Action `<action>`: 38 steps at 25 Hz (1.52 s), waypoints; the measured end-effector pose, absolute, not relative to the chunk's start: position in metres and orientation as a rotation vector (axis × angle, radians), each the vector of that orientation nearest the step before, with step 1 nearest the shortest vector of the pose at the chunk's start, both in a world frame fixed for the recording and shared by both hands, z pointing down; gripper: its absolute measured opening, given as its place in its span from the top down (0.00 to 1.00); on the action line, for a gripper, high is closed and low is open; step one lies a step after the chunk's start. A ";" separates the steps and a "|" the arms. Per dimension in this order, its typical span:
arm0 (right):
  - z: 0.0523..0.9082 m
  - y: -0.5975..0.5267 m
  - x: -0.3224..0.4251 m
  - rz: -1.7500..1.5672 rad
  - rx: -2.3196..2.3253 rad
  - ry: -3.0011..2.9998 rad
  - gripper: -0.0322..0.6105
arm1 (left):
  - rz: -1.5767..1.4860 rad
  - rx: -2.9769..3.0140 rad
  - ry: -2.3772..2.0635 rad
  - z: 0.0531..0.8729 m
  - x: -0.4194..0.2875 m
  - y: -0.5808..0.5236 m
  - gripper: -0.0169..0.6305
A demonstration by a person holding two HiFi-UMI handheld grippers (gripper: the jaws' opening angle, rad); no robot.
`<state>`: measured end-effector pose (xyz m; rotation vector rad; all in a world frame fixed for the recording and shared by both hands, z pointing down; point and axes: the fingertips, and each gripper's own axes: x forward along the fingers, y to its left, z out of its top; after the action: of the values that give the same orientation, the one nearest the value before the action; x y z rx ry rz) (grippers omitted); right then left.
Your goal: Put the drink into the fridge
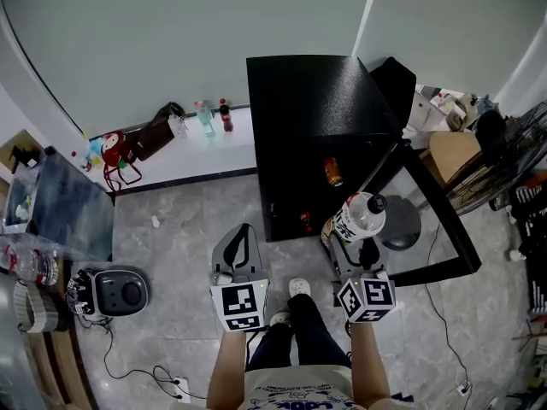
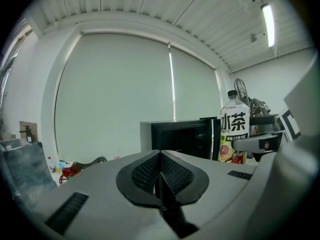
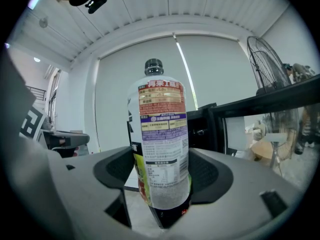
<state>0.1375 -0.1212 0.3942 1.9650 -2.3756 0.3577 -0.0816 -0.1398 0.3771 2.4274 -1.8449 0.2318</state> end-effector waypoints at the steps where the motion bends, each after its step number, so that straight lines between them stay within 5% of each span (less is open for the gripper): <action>1: 0.396 -0.126 0.138 0.360 1.960 -2.378 0.43 | 0.231 2.423 -1.847 0.379 -0.081 -0.144 0.97; 38: 0.543 -0.256 0.142 0.427 1.826 -2.376 0.43 | 0.336 2.368 -1.780 0.481 -0.043 -0.231 0.97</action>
<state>0.1416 -0.2561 0.5428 1.8255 -2.3764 0.4272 -0.0433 -0.2307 0.4809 2.3682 -1.7801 0.3359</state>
